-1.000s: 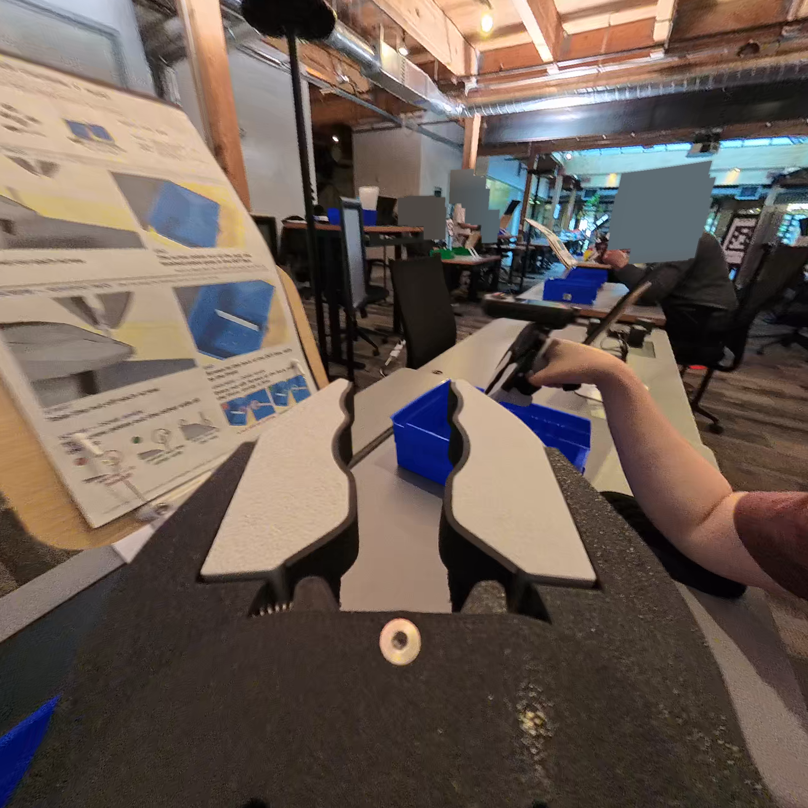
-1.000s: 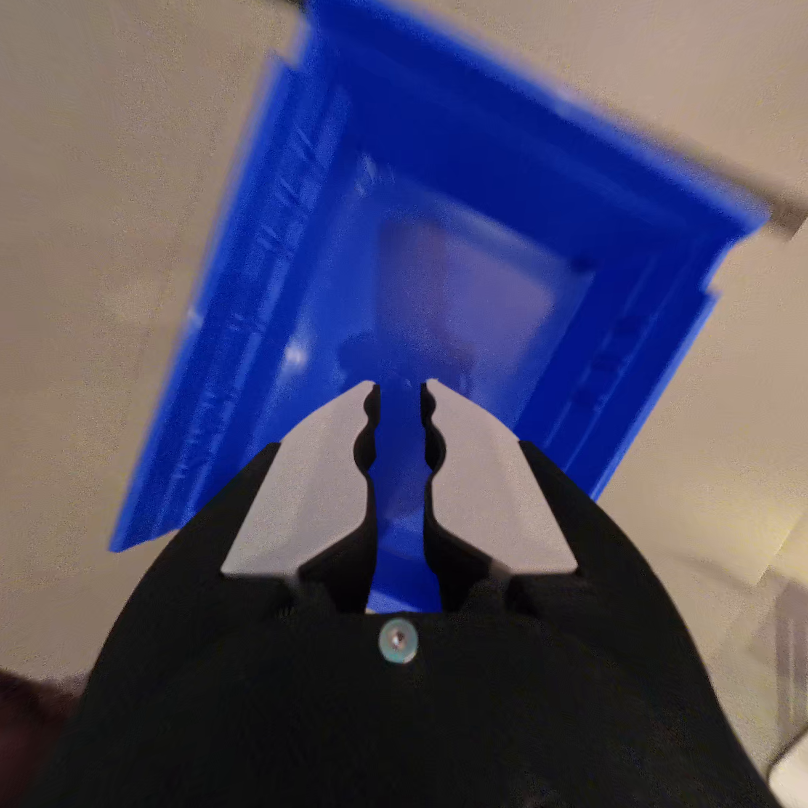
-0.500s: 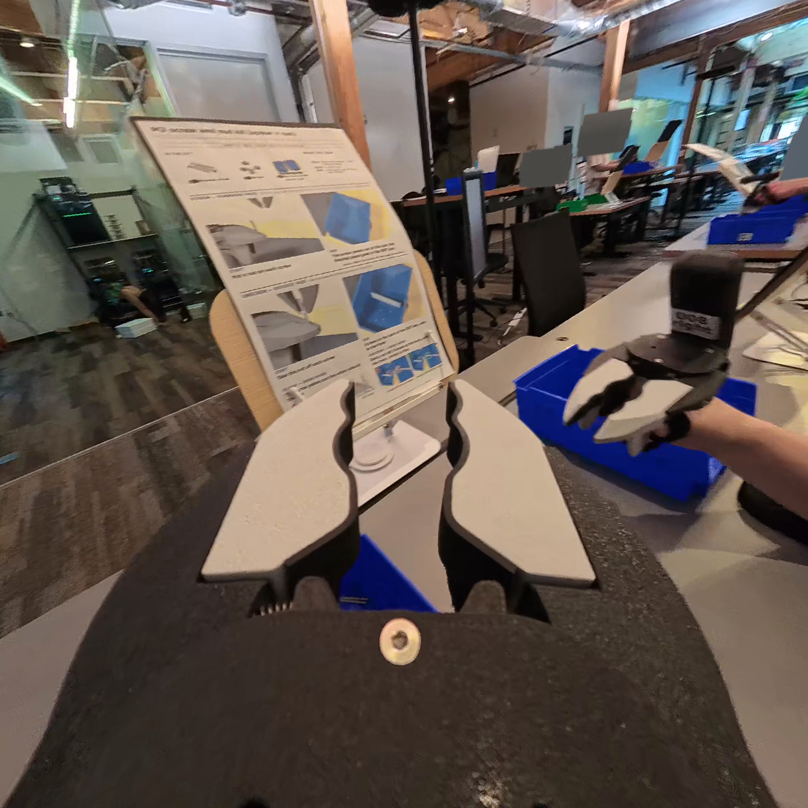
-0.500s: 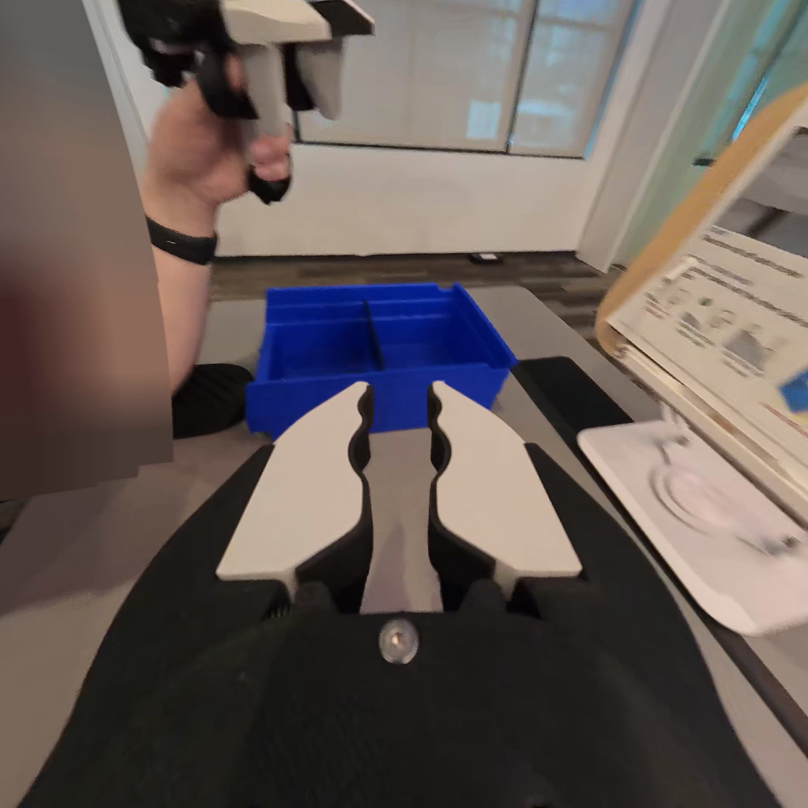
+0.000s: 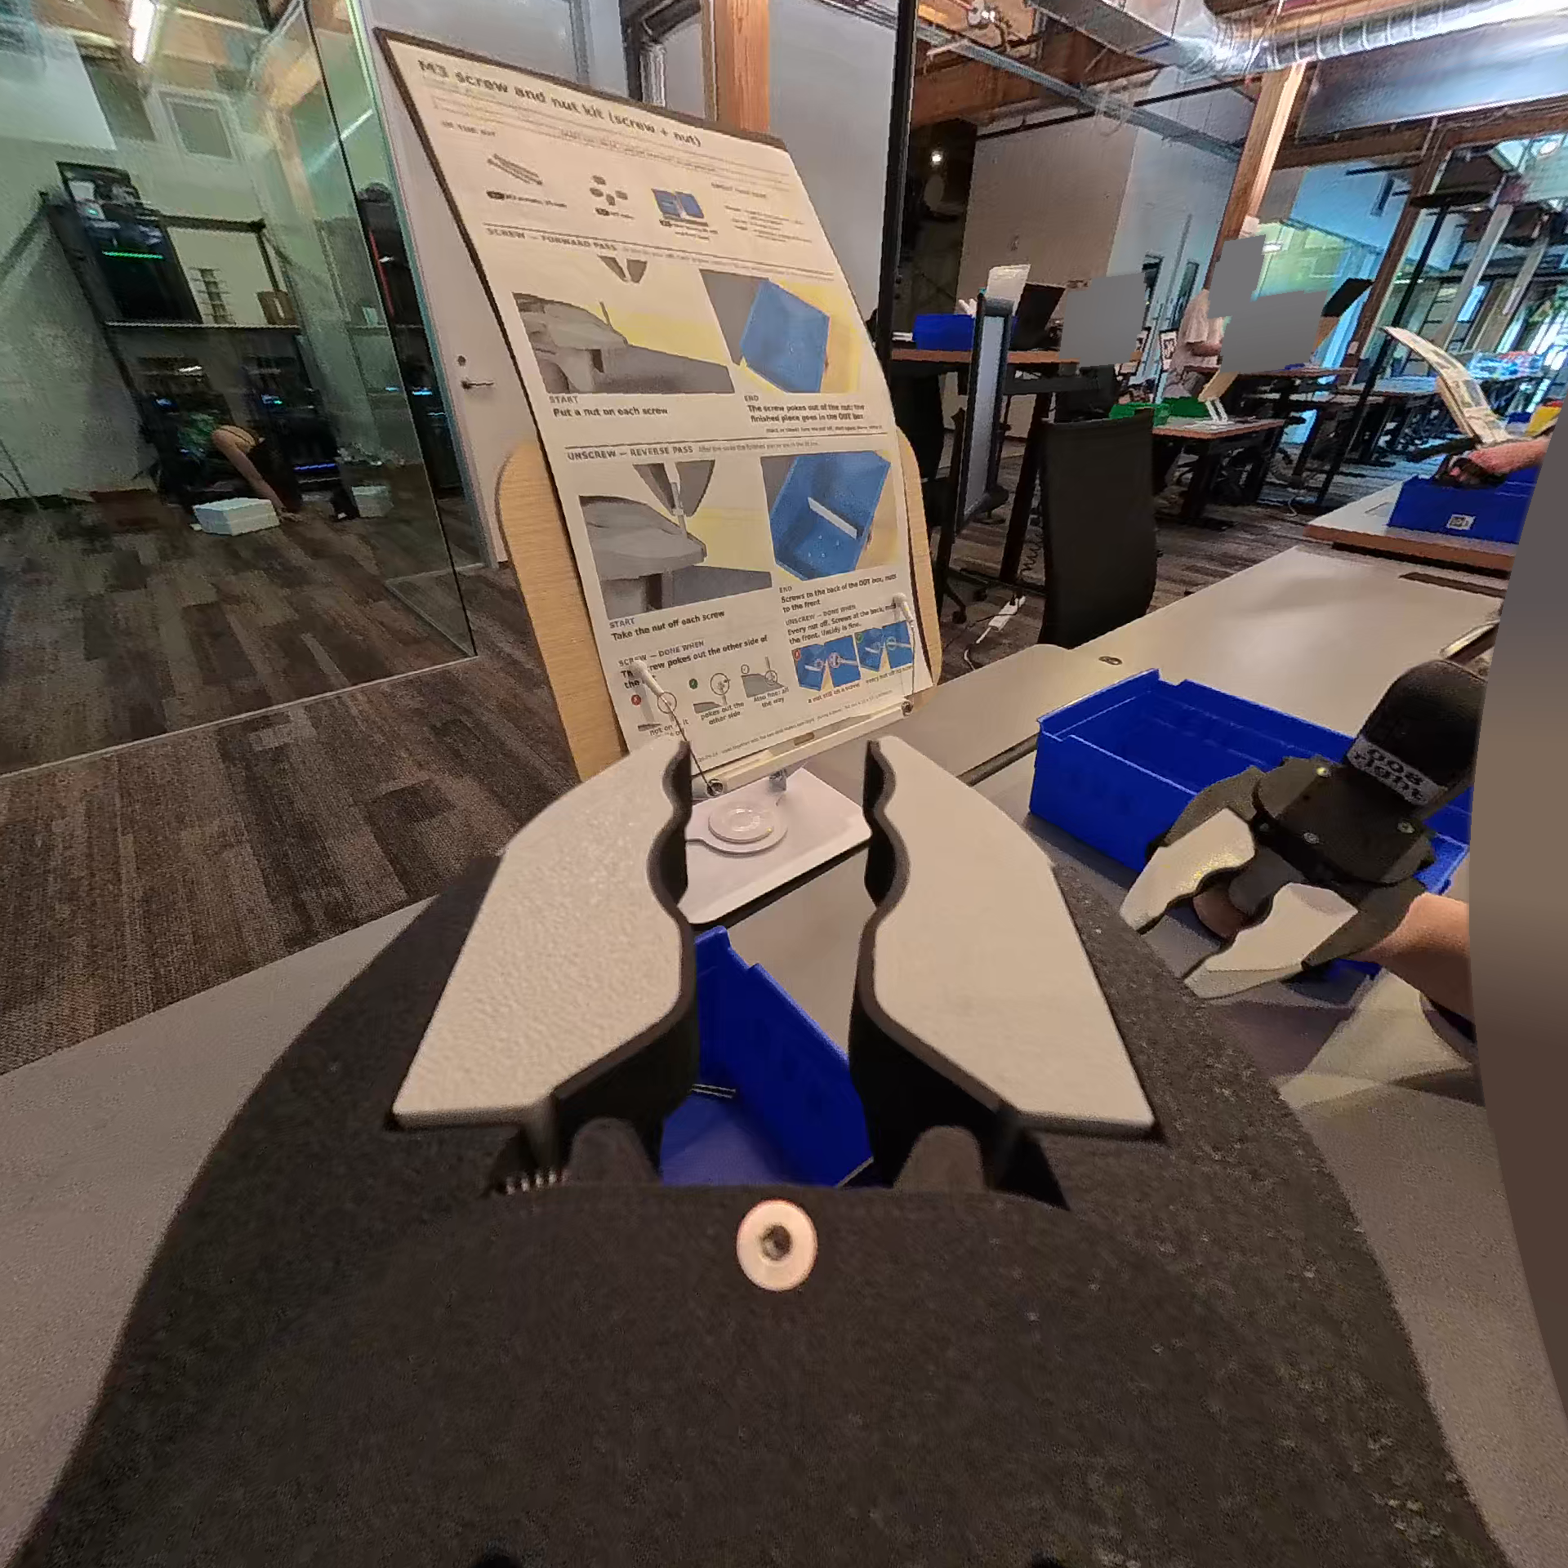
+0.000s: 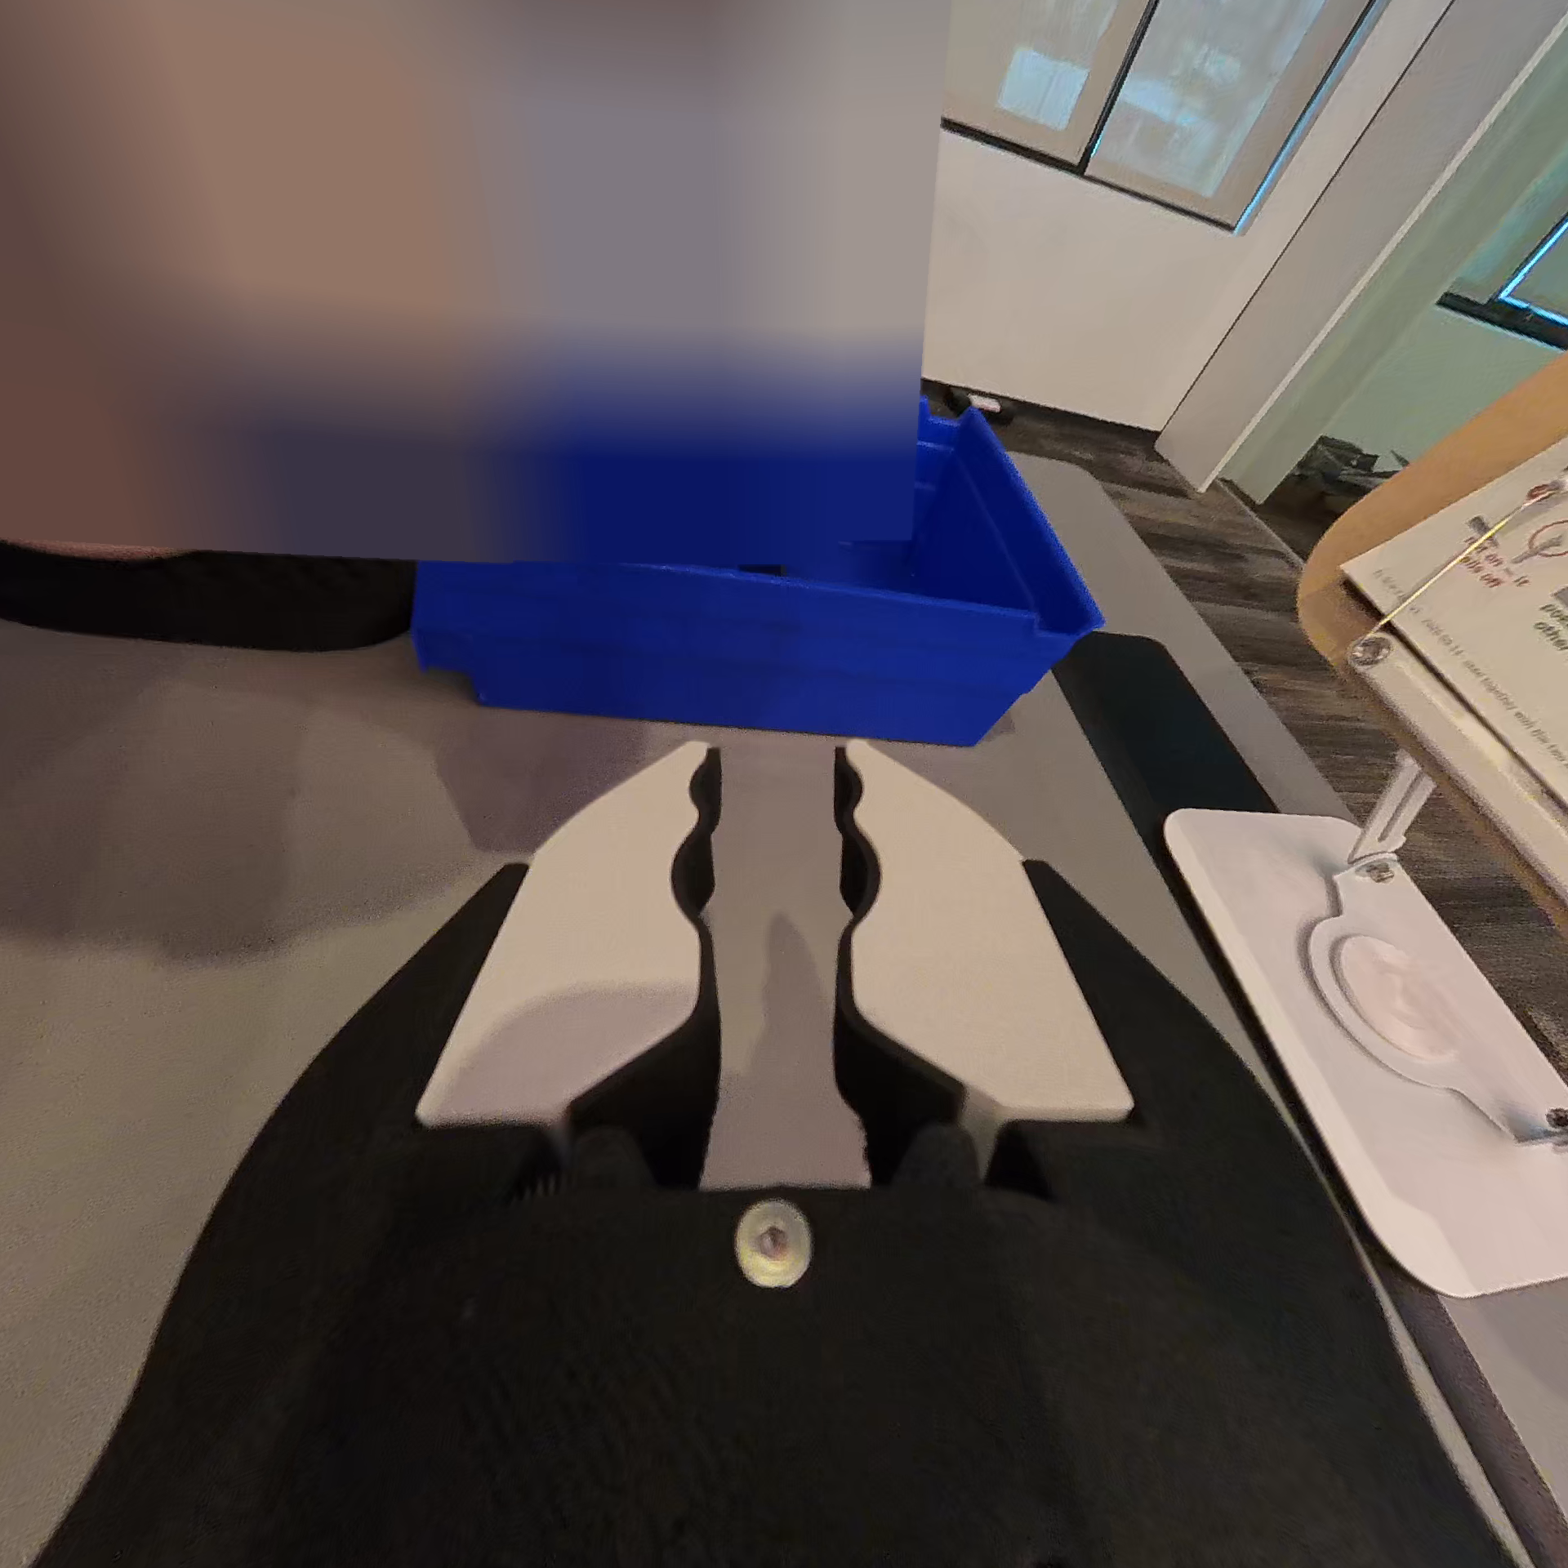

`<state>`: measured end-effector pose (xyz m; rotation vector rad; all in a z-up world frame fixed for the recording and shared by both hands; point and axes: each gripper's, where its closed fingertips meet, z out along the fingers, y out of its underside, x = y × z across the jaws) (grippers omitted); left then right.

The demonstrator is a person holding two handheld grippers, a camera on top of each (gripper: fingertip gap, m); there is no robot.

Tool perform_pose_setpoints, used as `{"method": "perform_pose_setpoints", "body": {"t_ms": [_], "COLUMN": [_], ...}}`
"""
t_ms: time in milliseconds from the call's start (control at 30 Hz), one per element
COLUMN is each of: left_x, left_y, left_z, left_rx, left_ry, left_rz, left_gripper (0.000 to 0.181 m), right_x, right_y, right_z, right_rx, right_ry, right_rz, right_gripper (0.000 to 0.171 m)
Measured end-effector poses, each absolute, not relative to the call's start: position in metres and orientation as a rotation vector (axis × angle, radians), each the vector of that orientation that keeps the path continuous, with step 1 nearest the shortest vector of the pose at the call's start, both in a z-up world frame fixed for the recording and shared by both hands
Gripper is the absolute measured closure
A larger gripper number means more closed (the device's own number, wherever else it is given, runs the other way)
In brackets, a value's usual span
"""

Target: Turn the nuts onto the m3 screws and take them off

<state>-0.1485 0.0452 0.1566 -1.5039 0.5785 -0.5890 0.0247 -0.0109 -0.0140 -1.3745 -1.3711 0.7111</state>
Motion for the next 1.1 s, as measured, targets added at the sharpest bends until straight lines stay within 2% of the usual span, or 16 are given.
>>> {"method": "perform_pose_setpoints", "body": {"t_ms": [300, 367, 467, 567, 700, 900, 1033, 1100], "left_x": [-0.129, -0.116, -0.108, -0.107, -0.113, -0.152, -0.182, -0.193], "left_y": [0.031, 0.014, -0.003, -0.006, -0.017, -0.043, -0.036, -0.03], "left_z": [0.14, 0.147, 0.167, 0.159, 0.097, -0.034, -0.096, -0.111], "left_rx": [-1.526, -1.428, -1.31, -1.378, -1.659, -2.127, -2.189, -2.158], "left_ry": [0.8, 0.875, 0.868, 0.977, 1.284, 1.722, 1.952, 2.096], "left_rz": [-0.611, -0.73, -0.911, -0.84, -0.672, -0.459, -0.226, -0.087], "left_gripper": [0.147, 0.155, 0.155, 0.154, 0.15, 0.122, 0.112, 0.098], "right_x": [0.024, 0.023, 0.023, 0.021, 0.02, 0.017, 0.015, 0.014], "right_y": [-0.006, -0.01, -0.013, -0.016, -0.02, -0.021, -0.024, -0.027], "right_z": [-0.026, -0.022, -0.015, -0.015, -0.017, -0.023, -0.022, -0.024], "right_rx": [-1.417, -1.405, -1.382, -1.37, -1.366, -1.388, -1.379, -1.381], "right_ry": [-1.375, -1.376, -1.382, -1.42, -1.425, -1.451, -1.454, -1.473], "right_rz": [0.774, 0.801, 0.794, 0.786, 0.798, 0.805, 0.811, 0.806], "right_gripper": [0.141, 0.14, 0.138, 0.135, 0.134, 0.131, 0.131, 0.13]}}
